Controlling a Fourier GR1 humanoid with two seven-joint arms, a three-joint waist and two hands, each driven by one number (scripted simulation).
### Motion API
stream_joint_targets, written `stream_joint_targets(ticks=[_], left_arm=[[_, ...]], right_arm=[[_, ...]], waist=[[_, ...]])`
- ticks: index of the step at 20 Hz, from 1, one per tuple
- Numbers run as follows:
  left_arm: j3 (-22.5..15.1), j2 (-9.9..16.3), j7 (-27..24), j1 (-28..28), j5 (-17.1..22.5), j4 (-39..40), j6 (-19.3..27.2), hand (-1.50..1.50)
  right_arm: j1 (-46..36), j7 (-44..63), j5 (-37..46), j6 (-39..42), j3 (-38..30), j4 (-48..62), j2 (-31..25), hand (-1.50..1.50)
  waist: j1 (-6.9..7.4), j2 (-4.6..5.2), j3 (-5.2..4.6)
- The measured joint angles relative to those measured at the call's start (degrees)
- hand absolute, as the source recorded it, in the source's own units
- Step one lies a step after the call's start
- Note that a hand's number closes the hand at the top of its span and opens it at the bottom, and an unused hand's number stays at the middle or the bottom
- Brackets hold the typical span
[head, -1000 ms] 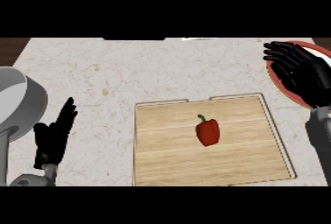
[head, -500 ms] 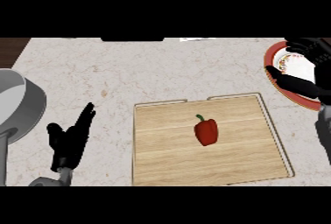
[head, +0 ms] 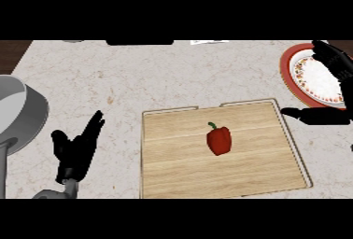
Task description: Pick the bell pepper from the tray and place it in the plate
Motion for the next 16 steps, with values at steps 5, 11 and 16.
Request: stream_joint_targets(ticks=[5,11,16], left_arm=[[0.0,-0.5,-0.2,0.5,-0.5,-0.3,0.2,0.0],[0.6,-0.4,1.1,0.8,-0.3,-1.3,-0.8,0.0],[0.9,-1.0,2.4,0.6,-1.1,-1.7,-0.9,0.0]], right_arm=[[-0.6,9.9,2.8,8.2,6.1,-5.1,-6.0,-1.5],[-3.0,23.4,5.6,13.7,11.8,-11.7,-7.6,-1.5],[-5.2,31.5,11.4,13.8,17.7,-13.2,-2.6,-1.5]], waist=[[0.09,-0.07,-0.06],[0.46,0.02,-0.07],[0.73,0.17,-0.09]])
